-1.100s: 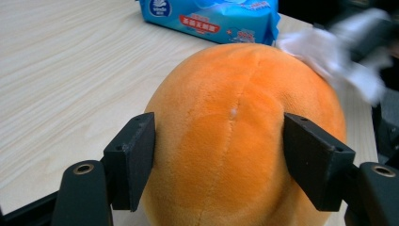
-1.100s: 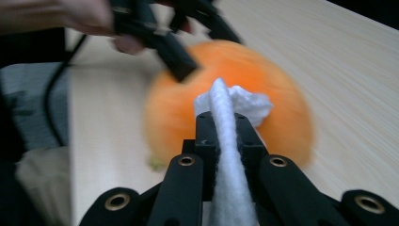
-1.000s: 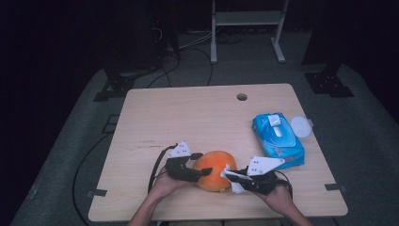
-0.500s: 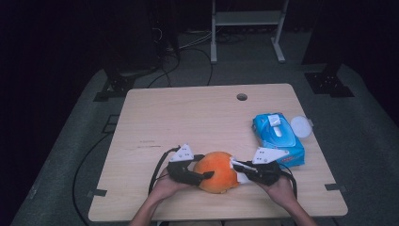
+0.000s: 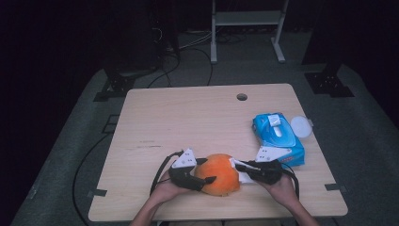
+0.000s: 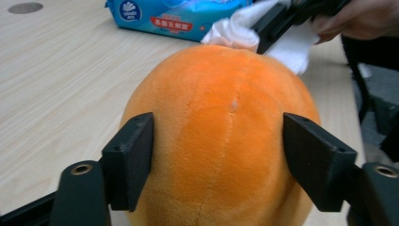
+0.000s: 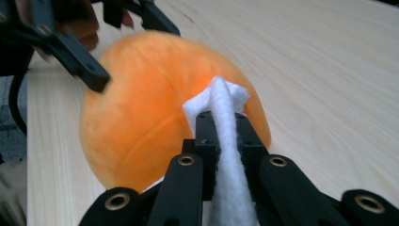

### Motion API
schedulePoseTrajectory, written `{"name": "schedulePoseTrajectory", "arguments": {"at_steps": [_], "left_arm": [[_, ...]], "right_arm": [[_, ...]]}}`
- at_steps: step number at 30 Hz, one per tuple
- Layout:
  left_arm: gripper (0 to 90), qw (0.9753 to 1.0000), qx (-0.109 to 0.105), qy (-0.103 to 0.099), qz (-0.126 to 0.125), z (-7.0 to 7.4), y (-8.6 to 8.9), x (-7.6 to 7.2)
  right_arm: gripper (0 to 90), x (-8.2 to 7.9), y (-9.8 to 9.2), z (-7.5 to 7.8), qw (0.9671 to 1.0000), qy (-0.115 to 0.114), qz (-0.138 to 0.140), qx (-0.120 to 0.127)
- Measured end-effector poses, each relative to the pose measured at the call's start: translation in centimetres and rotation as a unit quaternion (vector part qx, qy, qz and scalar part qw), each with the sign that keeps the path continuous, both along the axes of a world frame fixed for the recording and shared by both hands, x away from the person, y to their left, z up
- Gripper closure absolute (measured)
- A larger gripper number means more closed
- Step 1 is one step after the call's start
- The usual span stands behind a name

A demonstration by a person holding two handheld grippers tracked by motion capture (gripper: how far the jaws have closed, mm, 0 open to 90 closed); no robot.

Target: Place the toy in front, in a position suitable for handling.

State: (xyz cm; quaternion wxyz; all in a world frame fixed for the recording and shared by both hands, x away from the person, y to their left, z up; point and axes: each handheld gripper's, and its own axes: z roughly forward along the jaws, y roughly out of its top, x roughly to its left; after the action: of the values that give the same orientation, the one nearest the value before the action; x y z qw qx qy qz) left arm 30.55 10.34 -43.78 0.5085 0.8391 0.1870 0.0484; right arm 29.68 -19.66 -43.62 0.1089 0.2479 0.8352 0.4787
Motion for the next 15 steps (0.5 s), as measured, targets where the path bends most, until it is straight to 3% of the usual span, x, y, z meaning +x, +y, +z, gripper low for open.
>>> {"name": "schedulePoseTrajectory", "arguments": {"at_steps": [2,3,5,6,8,10,11,13,14,15], "left_arm": [[11.9,0.9992,-0.004,0.037,0.012,0.3,0.1,0.7],[4.9,0.9980,0.006,0.057,0.026,0.3,0.0,1.2],[2.3,0.9950,0.022,0.094,0.027,-0.1,-0.2,1.9],[3.8,0.9939,0.017,0.107,0.020,-0.4,-0.4,2.0],[16.0,0.9963,0.019,0.081,0.021,-0.2,-0.7,1.5],[30.2,0.9992,0.015,0.033,0.015,0.5,-1.0,0.9],[34.0,0.9999,0.005,0.000,0.016,0.9,-1.0,0.5],[37.2,0.9980,-0.008,-0.059,0.021,1.7,-1.1,-0.1],[37.2,0.9957,-0.018,-0.088,0.022,1.9,-1.2,-0.3],[37.2,0.9914,-0.015,-0.128,0.026,2.0,-1.3,-0.7]], "right_arm": [[82.6,-0.1,0.0,0.1,1.0000,-0.003,-0.001,-0.003],[82.5,-0.1,0.0,0.1,1.0000,-0.004,-0.001,-0.002],[82.5,-0.1,0.1,0.2,1.0000,-0.005,0.000,0.000],[82.5,-0.1,0.2,0.2,1.0000,-0.003,-0.001,0.001],[82.5,0.0,0.2,0.3,1.0000,-0.003,-0.002,0.001],[82.6,-0.1,0.2,0.4,1.0000,-0.001,-0.002,0.001],[82.6,-0.1,0.0,0.5,1.0000,-0.002,-0.005,0.003],[82.6,-0.1,-0.4,0.9,0.9998,-0.011,-0.013,0.013],[82.6,-0.2,-0.6,1.3,0.9994,-0.019,-0.017,0.023],[82.6,-0.2,-0.7,1.8,0.9989,-0.028,-0.020,0.031]]}}
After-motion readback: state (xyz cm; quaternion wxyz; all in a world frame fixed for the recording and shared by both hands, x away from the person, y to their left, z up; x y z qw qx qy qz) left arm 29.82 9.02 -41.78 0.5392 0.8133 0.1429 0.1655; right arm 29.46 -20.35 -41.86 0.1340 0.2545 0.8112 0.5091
